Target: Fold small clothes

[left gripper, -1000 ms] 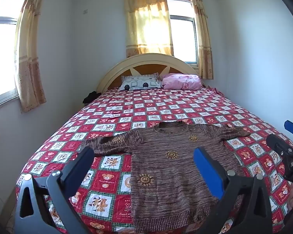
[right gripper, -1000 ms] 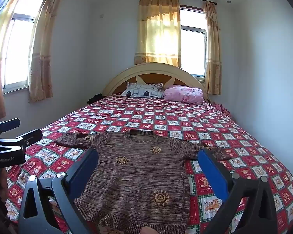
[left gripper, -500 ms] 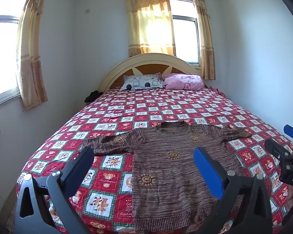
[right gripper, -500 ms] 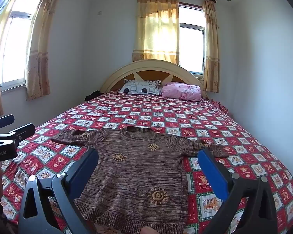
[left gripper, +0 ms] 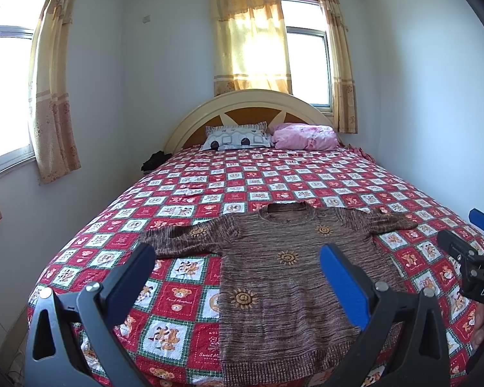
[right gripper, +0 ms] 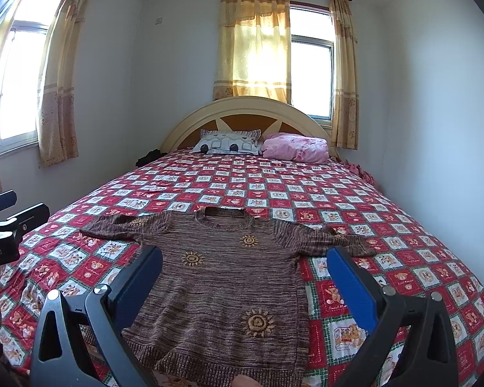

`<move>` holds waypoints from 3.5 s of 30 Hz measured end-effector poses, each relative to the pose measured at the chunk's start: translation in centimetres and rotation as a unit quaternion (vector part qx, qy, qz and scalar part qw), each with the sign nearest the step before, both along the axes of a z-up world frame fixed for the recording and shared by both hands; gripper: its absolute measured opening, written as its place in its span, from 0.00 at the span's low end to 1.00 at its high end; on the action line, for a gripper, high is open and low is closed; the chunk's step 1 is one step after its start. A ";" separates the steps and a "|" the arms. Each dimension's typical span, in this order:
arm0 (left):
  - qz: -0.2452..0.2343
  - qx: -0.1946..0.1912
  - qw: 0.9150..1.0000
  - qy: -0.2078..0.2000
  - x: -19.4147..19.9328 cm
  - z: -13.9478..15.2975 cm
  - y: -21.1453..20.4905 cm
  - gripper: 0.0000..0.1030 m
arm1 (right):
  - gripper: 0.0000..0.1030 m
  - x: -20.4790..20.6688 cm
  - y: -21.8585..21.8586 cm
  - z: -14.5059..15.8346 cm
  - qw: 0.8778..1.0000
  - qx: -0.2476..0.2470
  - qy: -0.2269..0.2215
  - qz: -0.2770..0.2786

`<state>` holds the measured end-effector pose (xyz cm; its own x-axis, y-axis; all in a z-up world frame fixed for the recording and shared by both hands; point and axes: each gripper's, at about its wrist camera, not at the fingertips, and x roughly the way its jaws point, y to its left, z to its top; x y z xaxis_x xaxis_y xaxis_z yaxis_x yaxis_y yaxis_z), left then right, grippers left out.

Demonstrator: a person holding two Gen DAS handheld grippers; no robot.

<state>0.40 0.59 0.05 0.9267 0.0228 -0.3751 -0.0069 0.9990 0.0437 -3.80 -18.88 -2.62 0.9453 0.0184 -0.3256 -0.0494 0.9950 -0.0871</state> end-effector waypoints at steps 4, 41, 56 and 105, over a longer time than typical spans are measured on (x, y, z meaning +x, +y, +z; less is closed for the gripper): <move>0.002 -0.001 1.000 -0.001 0.0 -0.1 0.0 1.00 | 0.99 0.0 0.1 0.0 1.000 -0.004 0.001 0.002; 0.009 -0.003 1.000 -0.005 0.2 -0.5 0.4 1.00 | 0.99 0.2 0.2 -0.4 1.000 -0.005 0.005 0.002; 0.003 0.003 1.000 0.012 1.6 -2.0 -0.5 1.00 | 0.99 2.0 -0.8 -1.8 1.000 -0.007 0.025 -0.012; -0.028 0.089 0.980 0.177 30.4 -15.1 -8.4 1.00 | 0.99 27.7 -17.5 -14.2 0.963 -0.061 0.226 -0.134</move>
<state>30.81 -7.82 -15.09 0.7404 0.0689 -0.6686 0.0957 0.9738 0.2063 23.95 -36.39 -16.79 0.6715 -0.2701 -0.6900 0.1468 0.9612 -0.2334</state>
